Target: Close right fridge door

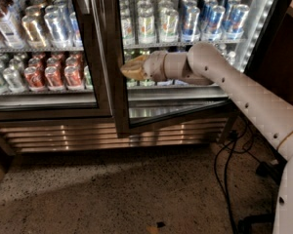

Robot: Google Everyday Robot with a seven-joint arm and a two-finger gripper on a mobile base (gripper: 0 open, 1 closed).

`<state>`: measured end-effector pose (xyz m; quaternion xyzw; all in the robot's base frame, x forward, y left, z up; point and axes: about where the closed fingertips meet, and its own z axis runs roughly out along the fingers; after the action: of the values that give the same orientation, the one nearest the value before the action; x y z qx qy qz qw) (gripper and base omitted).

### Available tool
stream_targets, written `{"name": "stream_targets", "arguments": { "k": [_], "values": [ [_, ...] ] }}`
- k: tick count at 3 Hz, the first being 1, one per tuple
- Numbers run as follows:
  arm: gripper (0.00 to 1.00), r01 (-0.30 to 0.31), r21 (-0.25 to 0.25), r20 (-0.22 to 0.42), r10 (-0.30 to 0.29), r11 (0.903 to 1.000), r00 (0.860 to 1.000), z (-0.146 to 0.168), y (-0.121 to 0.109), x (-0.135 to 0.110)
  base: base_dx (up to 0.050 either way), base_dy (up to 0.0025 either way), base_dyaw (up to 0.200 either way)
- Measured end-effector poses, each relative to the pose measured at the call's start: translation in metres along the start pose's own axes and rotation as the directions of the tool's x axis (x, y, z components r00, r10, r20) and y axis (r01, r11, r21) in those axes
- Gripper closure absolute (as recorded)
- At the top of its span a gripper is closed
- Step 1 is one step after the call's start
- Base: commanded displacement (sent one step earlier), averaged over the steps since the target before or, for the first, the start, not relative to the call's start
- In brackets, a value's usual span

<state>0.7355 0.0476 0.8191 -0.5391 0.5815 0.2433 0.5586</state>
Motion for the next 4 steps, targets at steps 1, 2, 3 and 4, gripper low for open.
{"name": "stream_targets", "arguments": {
  "k": [1, 2, 3, 4],
  "values": [
    [1.00, -0.003, 0.022, -0.013, 0.003, 0.9998, 1.000, -0.006, -0.011, 0.008, 0.000, 0.00000, 0.000],
    [1.00, -0.012, 0.063, -0.037, 0.015, 0.9980, 0.999, -0.018, -0.028, 0.022, 0.000, 0.00000, 0.000],
    [1.00, -0.012, 0.063, -0.037, 0.015, 0.9980, 0.999, -0.018, -0.028, 0.022, 0.037, 0.00000, 0.000],
    [1.00, -0.012, 0.063, -0.037, 0.015, 0.9980, 0.999, -0.018, -0.028, 0.022, 0.000, 0.00000, 0.000]
  ]
}}
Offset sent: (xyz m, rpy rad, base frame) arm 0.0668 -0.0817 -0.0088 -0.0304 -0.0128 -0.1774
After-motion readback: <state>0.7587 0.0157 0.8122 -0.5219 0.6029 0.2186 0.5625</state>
